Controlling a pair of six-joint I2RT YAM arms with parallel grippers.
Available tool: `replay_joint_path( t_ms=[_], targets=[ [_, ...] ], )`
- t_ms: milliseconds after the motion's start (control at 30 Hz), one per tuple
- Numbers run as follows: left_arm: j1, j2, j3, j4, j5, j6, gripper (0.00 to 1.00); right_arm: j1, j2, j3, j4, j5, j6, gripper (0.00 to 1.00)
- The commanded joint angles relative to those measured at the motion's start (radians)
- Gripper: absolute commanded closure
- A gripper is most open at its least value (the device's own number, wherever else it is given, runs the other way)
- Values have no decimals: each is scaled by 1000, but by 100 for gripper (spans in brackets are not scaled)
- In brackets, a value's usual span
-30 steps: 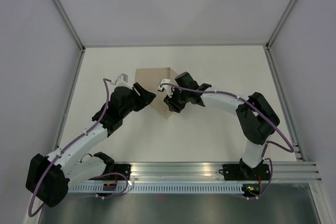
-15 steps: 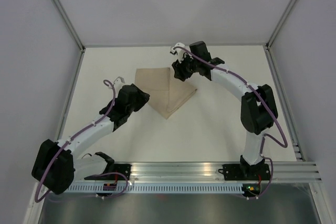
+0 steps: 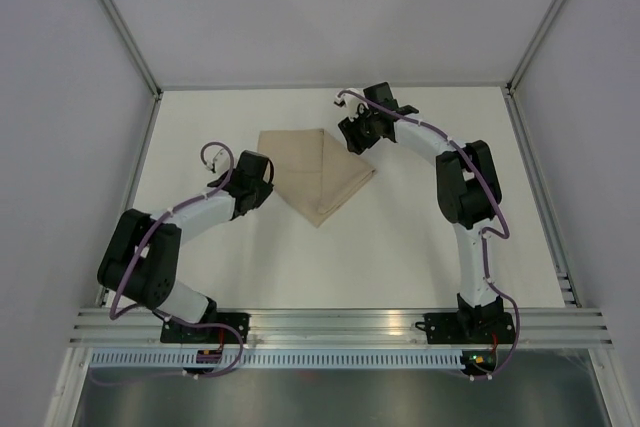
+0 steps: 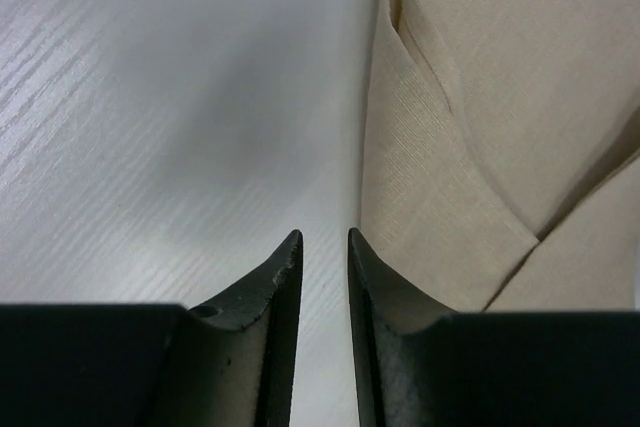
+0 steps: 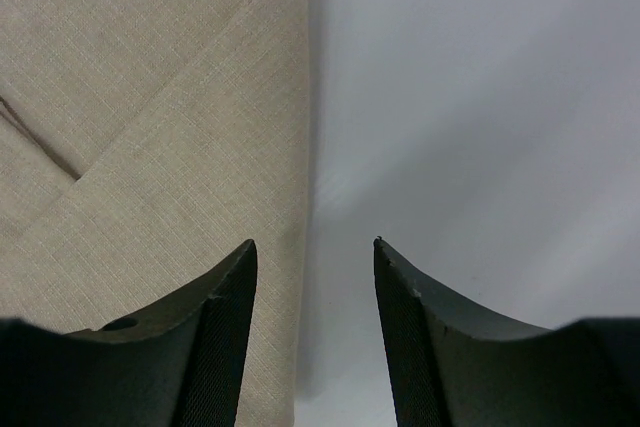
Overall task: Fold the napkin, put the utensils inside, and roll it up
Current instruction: Fold the napkin
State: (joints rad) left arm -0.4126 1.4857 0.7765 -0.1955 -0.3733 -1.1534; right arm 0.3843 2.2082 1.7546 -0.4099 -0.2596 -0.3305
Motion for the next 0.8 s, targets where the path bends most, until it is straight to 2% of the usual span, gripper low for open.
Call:
replay_joint_path(
  t_ms=[0, 500, 767],
  targets=[
    [27, 56, 53, -15, -21, -42, 69, 2, -1, 42, -18, 0, -21, 44],
    [58, 203, 151, -24, -1, -31, 68, 2, 36, -12, -90, -6, -68, 45],
    [69, 262, 199, -24, 27, -5, 68, 2, 4, -89, -112, 25, -71, 48]
  ],
)
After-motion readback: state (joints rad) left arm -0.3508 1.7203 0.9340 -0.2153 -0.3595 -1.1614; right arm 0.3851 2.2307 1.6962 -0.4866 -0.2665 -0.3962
